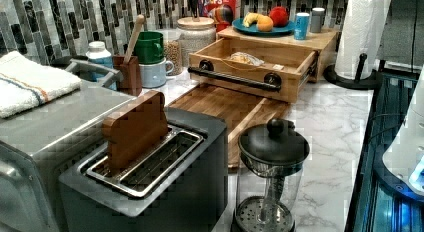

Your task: Pick up the butter.

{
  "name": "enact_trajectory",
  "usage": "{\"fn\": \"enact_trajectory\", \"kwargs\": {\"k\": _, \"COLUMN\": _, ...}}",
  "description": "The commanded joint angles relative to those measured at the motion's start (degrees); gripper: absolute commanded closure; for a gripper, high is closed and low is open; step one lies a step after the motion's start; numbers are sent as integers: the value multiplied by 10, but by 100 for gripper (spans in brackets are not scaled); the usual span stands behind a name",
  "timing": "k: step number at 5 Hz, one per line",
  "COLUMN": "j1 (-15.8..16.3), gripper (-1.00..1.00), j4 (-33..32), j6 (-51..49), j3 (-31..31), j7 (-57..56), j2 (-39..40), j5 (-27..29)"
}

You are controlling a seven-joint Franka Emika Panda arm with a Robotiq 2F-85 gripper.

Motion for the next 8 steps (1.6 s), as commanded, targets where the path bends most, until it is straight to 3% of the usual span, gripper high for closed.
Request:
{"fn": "enact_trajectory", "kwargs": {"k": 1, "j1": -1, "gripper": 100, "j4": 0, "j6": 1, "j3": 1, "j7": 1, "j2": 0, "j5": 0}}
{"fn": "enact_trajectory", "kwargs": {"k": 5, "j1": -41, "gripper": 100, "j4": -155, "j6": 97, "j3": -39, "j7": -54, "j2": -94, "j5": -24}}
{"fn": "enact_trajectory", "kwargs": {"k": 8, "j1": -75, "gripper": 100, "j4": -156, "j6": 95, "j3": -90, "j7": -106, "j2": -105, "j5": -39}}
